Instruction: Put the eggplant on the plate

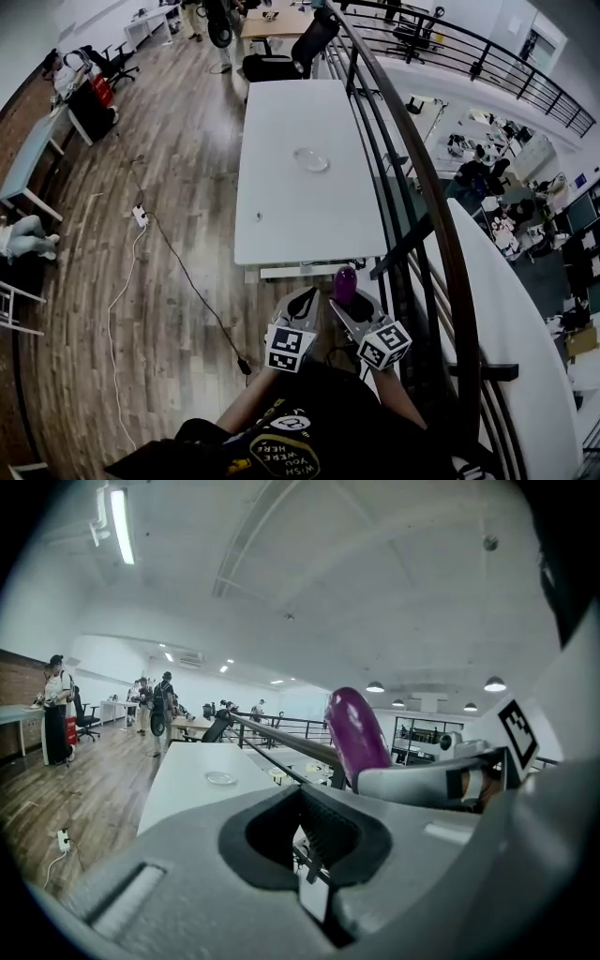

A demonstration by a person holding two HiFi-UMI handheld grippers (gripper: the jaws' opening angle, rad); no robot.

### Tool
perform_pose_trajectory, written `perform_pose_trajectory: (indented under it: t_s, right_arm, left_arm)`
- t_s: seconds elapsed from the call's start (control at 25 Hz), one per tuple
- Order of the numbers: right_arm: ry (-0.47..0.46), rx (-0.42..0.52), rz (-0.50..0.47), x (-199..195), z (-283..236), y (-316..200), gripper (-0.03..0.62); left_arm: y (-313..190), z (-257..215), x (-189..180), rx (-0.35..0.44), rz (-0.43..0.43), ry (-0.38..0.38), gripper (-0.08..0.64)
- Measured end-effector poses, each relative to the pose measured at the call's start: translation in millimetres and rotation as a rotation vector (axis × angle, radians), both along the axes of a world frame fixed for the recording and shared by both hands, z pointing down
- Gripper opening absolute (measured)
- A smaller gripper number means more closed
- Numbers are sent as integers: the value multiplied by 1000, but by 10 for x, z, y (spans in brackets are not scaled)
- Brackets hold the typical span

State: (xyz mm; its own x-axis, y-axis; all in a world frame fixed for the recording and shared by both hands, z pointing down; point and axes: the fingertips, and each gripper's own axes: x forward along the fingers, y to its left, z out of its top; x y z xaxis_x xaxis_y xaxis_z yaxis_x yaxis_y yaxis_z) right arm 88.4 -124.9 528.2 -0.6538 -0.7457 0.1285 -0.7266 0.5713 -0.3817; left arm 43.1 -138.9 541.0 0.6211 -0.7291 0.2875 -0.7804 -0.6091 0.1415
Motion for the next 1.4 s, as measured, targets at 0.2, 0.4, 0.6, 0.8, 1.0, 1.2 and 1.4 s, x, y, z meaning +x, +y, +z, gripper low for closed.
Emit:
perform_pose_trajectory:
  t_s: [0.2, 0.4, 0.6, 0.8, 1.0, 1.2, 1.4]
  right_arm:
    - [17, 10, 53, -108, -23, -321, 201]
    - [10, -5, 90, -217, 19, -473, 201]
    - [19, -27, 60, -317, 50, -617, 201]
    - [30, -26, 37, -364, 62, -802, 201]
    - [33, -37, 16, -433, 265, -1223, 201]
    - [31, -28, -1, -391, 182, -1751, 201]
    - [26, -3, -14, -247, 135, -2307, 201]
  left_arm:
    - [-340, -71, -142, 19, 38, 33, 6]
    - [-432, -12, -224, 3, 101, 56, 6]
    - [-522, 50, -308, -21, 90, 59, 6]
    - [-694, 127, -387, -36, 55, 64, 6]
    - [-1065, 303, -535, -47, 15, 46, 6]
    - [-1532, 210, -645, -74, -32, 54, 6]
    - [-2166, 163, -512, -62, -56, 51, 6]
